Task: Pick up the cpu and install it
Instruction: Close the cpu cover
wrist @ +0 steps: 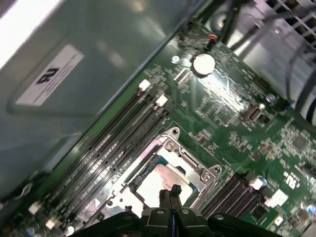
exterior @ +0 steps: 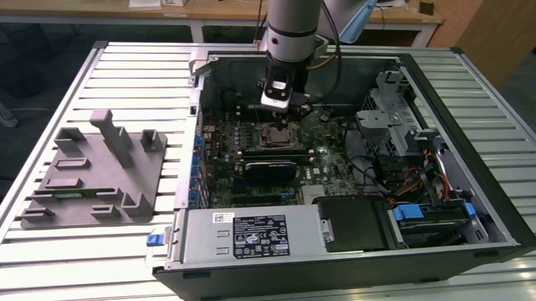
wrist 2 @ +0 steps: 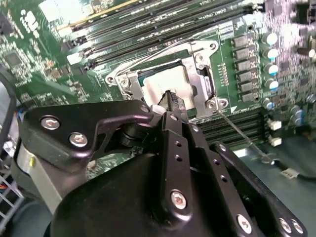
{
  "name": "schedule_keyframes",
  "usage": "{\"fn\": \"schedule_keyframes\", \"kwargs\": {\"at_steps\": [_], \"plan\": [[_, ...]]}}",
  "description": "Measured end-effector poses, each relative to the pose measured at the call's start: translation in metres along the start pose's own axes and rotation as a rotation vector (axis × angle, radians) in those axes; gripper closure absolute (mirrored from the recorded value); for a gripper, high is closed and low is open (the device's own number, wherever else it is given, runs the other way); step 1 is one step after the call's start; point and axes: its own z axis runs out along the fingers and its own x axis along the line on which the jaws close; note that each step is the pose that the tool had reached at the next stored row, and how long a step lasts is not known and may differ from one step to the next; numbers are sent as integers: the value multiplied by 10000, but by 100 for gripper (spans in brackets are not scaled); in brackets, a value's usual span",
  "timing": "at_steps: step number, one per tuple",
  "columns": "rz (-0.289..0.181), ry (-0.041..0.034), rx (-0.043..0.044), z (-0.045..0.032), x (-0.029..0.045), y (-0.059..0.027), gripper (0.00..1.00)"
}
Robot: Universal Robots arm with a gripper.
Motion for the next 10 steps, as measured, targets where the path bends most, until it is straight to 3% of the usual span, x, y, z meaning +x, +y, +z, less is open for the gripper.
{"fn": "schedule_keyframes", "kwargs": {"at_steps": [10], "plan": [[-1825, -6, -24, 5, 0, 0, 89]]}}
